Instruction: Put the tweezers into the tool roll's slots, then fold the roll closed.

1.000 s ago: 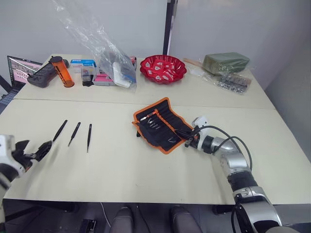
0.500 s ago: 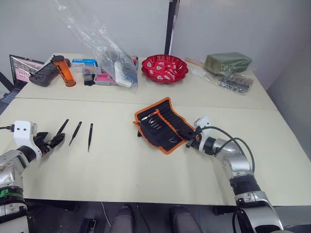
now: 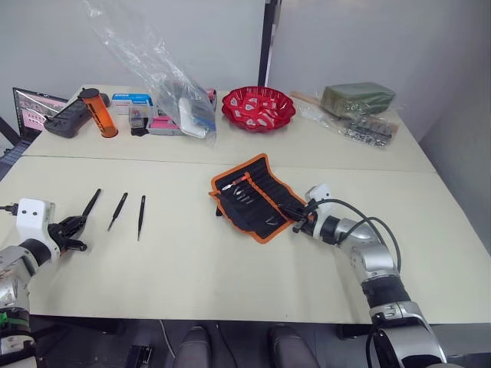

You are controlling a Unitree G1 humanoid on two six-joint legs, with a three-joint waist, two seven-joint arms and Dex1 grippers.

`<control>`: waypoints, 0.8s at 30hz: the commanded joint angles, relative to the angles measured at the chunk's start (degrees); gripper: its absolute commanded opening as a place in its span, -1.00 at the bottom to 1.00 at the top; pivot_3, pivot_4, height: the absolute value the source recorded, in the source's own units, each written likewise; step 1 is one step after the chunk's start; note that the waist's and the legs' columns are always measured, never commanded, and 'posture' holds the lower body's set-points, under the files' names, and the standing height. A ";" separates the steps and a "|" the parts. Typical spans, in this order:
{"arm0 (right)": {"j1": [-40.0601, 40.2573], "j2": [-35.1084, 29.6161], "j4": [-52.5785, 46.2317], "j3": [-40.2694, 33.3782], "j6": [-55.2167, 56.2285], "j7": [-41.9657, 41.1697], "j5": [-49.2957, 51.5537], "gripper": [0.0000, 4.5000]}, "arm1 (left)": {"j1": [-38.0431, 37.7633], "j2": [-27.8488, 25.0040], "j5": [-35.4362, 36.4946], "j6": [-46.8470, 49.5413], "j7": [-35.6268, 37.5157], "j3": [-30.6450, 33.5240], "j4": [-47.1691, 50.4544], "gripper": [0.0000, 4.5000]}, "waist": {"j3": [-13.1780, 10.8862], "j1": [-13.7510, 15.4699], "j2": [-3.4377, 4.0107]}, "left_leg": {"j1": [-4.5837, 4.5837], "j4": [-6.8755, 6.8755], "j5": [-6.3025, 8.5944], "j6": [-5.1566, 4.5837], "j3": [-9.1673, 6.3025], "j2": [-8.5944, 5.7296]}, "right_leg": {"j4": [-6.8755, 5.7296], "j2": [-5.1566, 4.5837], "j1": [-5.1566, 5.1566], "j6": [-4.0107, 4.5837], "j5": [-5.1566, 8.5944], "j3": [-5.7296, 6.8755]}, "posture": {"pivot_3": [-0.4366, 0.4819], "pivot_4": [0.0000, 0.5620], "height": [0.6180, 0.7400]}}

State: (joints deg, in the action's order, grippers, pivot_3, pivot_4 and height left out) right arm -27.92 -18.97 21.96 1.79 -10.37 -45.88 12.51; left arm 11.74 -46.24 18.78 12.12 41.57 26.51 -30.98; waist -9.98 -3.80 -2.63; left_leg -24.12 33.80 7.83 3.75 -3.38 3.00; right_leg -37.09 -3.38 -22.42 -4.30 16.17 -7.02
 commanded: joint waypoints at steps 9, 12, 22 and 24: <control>-0.20 -0.14 0.19 -0.02 -0.35 0.33 -0.22 -1.00 | -3.39 -0.52 3.78 2.41 -1.65 4.90 6.98 -0.98 | -0.01 -0.16 0.00 | -0.02 0.00 0.00 0.00 0.00 0.01 | 0.00 0.00 -0.03 0.00 0.00 0.00 | -0.05 -0.47 1.00; -0.15 -0.08 0.03 0.02 -0.43 0.29 -0.15 -1.00 | -2.88 -0.74 4.93 3.41 -1.53 5.96 9.10 -0.98 | -0.01 -0.16 0.00 | -0.03 -0.01 0.00 0.00 0.00 0.01 | 0.00 0.00 -0.05 0.00 0.00 0.00 | -0.05 -0.47 1.00; 0.46 -0.52 -3.68 -1.93 -2.16 1.48 1.58 -1.00 | 1.76 -4.17 7.91 10.25 1.80 3.07 20.27 -0.98 | -0.02 -0.15 0.01 | -0.05 0.00 0.00 0.00 0.00 0.01 | 0.00 0.01 -0.07 0.00 0.00 0.00 | -0.05 -0.47 1.00; 0.66 -0.72 -5.14 -2.57 -3.06 2.07 1.96 -1.00 | 4.00 -4.85 7.73 11.55 3.05 0.50 22.39 -0.98 | -0.04 0.12 0.01 | -0.12 0.01 0.00 0.00 -0.01 -0.01 | 0.00 0.01 -0.09 0.00 0.00 0.00 | -0.05 -0.47 1.00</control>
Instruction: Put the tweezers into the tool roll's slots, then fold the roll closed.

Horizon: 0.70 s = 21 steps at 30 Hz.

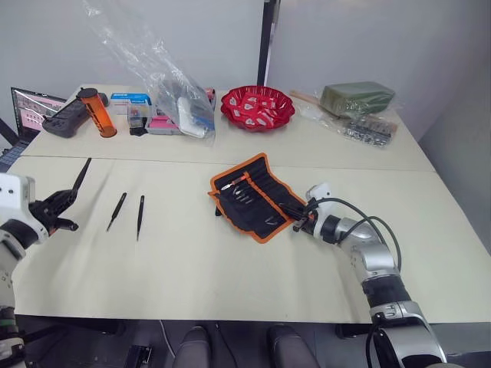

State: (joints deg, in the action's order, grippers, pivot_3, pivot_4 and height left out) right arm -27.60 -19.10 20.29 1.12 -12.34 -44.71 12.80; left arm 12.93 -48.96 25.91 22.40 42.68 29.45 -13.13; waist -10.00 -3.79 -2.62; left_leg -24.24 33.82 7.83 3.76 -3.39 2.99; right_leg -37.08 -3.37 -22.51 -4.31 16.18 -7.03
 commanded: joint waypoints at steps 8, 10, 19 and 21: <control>3.40 -0.40 -7.55 -0.97 -2.57 2.01 1.37 -1.00 | 14.14 -3.81 0.45 10.77 6.38 -14.87 10.02 -0.98 | -0.03 0.11 0.03 | -0.12 0.01 -0.01 -0.01 -0.01 -0.01 | 0.00 0.03 -0.09 -0.05 0.02 -0.02 | -0.05 -0.47 1.00; 4.31 -0.17 -8.13 -0.80 -2.68 2.33 1.26 -1.00 | 16.78 -3.59 0.59 13.09 7.60 -18.10 11.92 -0.98 | -0.04 -0.04 0.03 | -0.14 0.01 -0.01 -0.01 -0.01 -0.01 | -0.01 0.03 -0.10 -0.07 0.03 -0.03 | -0.05 -0.47 1.00; 6.24 -0.56 -7.79 1.45 -1.76 2.84 -1.34 -1.00 | 25.80 -2.50 0.99 25.47 9.79 -31.39 25.32 -0.98 | -0.04 -0.23 0.03 | -0.14 0.01 -0.01 -0.01 -0.04 -0.01 | -0.02 0.07 -0.10 -0.12 0.06 -0.06 | -0.05 -0.47 1.00; 6.62 -0.48 -8.19 1.46 -1.82 3.09 -1.23 -1.00 | 26.47 -3.16 0.60 28.12 9.74 -33.76 28.47 -0.98 | -0.04 -0.26 0.03 | -0.13 0.01 -0.01 -0.02 -0.04 -0.01 | -0.02 0.07 -0.09 -0.13 0.06 -0.06 | -0.05 -0.47 1.00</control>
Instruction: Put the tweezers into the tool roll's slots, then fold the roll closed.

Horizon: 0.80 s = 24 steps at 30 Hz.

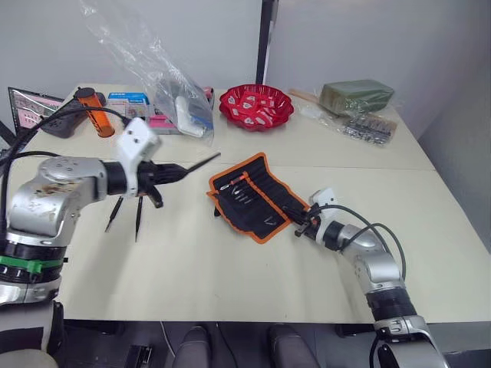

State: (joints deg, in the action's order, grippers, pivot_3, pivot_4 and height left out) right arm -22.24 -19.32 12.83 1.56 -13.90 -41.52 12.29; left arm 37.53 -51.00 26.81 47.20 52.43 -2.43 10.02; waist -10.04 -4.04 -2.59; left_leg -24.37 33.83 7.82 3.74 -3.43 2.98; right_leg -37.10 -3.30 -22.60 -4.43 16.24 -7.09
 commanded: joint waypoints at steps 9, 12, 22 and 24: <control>3.51 0.63 -3.05 0.95 -0.54 1.80 -0.29 -1.00 | 10.45 3.50 -2.02 16.64 -2.29 -13.61 5.08 -0.98 | 0.00 0.22 0.00 | 0.01 0.07 0.00 0.00 -0.04 -0.02 | 0.00 0.01 0.06 -0.04 0.02 0.01 | -0.05 -0.47 1.00; 3.89 0.97 -3.24 1.04 -0.43 2.23 -0.33 -1.00 | 13.65 6.26 -4.39 16.83 -2.72 -17.41 0.09 -0.98 | 0.00 0.10 0.00 | 0.02 0.07 0.00 0.00 -0.05 -0.02 | 0.00 0.02 0.06 -0.04 0.02 0.02 | -0.05 -0.47 1.00; 3.15 2.19 -3.10 1.39 -0.22 3.40 -0.57 -1.00 | 22.02 14.90 -13.37 8.90 0.41 -26.78 -16.40 -0.98 | 0.00 -0.04 0.00 | 0.04 0.07 -0.01 -0.01 -0.07 -0.03 | -0.04 0.03 0.07 -0.04 0.02 0.01 | -0.05 -0.47 1.00; 3.06 2.42 -3.14 1.38 -0.25 3.67 -0.61 -1.00 | 23.22 16.29 -14.47 8.35 1.35 -27.80 -18.64 -0.98 | 0.00 -0.10 0.00 | 0.03 0.08 -0.01 -0.01 -0.07 -0.03 | -0.03 0.03 0.07 -0.04 0.01 0.01 | -0.05 -0.47 1.00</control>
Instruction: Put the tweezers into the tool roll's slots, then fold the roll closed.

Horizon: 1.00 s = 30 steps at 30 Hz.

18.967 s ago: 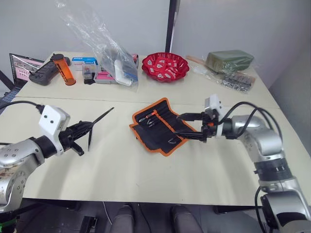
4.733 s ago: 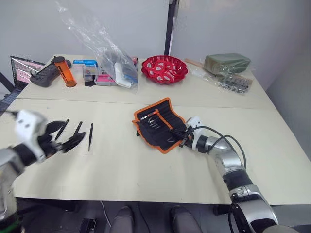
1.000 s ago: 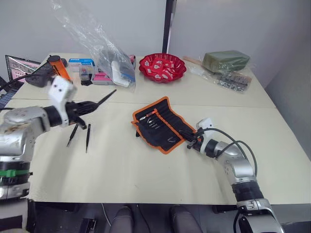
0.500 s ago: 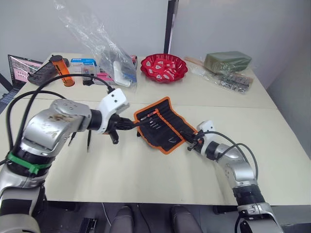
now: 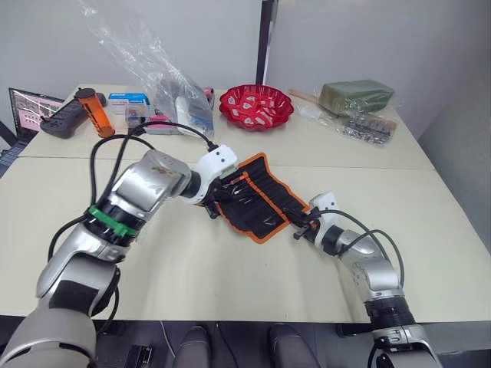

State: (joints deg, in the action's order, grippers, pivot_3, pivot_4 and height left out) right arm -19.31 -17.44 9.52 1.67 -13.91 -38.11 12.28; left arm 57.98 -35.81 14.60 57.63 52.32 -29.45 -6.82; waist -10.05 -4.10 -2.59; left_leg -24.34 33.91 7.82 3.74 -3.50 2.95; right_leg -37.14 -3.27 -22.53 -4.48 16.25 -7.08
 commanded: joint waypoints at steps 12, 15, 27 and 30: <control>0.43 1.06 -0.46 1.52 -0.55 0.71 -0.39 -1.00 | 0.92 1.96 -6.49 -2.01 3.91 -2.22 -1.10 -0.98 | 0.00 -0.04 0.01 | 0.00 -0.01 0.00 0.00 0.00 0.00 | -0.02 0.01 0.00 0.00 0.00 -0.01 | -0.05 -0.47 1.00; 0.42 1.13 -0.63 1.71 -0.69 0.62 -0.40 -1.00 | 0.49 2.28 -6.99 -1.77 3.74 -2.18 -0.49 -0.98 | 0.00 -0.03 0.00 | 0.00 -0.01 0.00 0.00 0.00 0.00 | -0.03 0.01 0.00 0.00 0.00 -0.01 | -0.05 -0.47 1.00; 0.24 0.95 -0.56 2.02 -1.06 0.04 -0.36 -1.00 | -1.24 8.08 -9.84 -6.84 -0.06 -1.22 -5.84 -0.98 | 0.00 0.05 0.01 | 0.01 0.01 0.00 -0.01 -0.01 0.00 | -0.04 0.01 0.02 -0.01 -0.01 0.00 | -0.05 -0.47 1.00; 0.35 0.98 -0.80 2.09 -1.30 -0.06 -0.22 -1.00 | -1.74 11.30 -11.04 -11.00 -2.98 0.22 -10.60 -0.98 | 0.01 0.14 0.02 | 0.05 0.02 0.00 -0.01 -0.02 -0.01 | -0.04 0.00 0.08 -0.01 -0.01 0.00 | -0.05 -0.47 1.00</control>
State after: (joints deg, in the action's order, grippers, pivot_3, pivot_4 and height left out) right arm -19.43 -16.87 9.43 1.78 -14.30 -37.17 12.27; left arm 55.88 -25.71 4.59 49.69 50.99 -30.67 -16.04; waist -10.04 -3.96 -2.57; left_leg -24.30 33.95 7.81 3.73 -3.52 2.94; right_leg -37.17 -3.27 -22.45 -4.50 16.24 -7.08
